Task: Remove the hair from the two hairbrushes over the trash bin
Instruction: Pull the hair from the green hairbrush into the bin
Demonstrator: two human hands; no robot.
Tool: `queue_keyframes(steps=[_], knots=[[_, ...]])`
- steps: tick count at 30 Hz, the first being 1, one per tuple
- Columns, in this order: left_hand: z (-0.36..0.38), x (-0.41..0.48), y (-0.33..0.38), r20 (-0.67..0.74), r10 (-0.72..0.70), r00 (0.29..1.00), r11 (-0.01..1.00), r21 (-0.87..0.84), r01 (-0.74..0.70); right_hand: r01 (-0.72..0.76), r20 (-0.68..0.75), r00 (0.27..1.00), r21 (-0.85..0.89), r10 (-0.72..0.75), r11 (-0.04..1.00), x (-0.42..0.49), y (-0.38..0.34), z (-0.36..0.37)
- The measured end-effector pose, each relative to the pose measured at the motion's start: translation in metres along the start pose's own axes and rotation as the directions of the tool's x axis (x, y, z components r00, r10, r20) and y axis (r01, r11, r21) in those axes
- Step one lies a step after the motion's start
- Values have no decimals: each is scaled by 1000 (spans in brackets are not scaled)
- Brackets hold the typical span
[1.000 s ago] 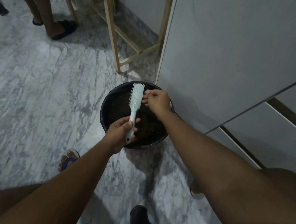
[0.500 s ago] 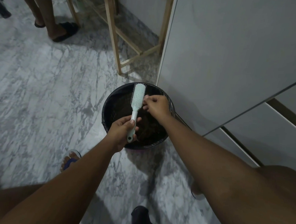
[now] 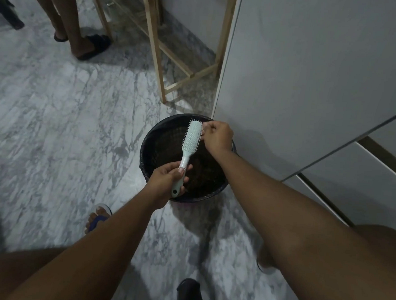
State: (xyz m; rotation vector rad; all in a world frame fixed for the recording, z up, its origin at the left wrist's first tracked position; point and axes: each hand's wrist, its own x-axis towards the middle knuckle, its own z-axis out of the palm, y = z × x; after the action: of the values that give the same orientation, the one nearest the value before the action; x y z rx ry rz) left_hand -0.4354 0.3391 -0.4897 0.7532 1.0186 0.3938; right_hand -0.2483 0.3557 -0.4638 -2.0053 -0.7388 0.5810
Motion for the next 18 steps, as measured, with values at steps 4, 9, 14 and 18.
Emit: queue_keyframes(steps=[4, 9, 14, 18], knots=[[1, -1, 5, -21, -10, 1000, 998, -67, 9, -153, 209, 969, 100, 130, 983, -8, 10, -4], [1, 1, 8, -1, -46, 999, 997, -56, 46, -261, 522, 845, 209, 119, 942, -17, 16, -11], [1, 3, 7, -18, -54, 998, 994, -92, 52, -329, 484, 850, 180, 207, 927, -6, 15, -7], [1, 7, 3, -37, -51, 998, 998, -42, 49, -304, 308, 917, 136, 252, 943, -1, 11, 2]])
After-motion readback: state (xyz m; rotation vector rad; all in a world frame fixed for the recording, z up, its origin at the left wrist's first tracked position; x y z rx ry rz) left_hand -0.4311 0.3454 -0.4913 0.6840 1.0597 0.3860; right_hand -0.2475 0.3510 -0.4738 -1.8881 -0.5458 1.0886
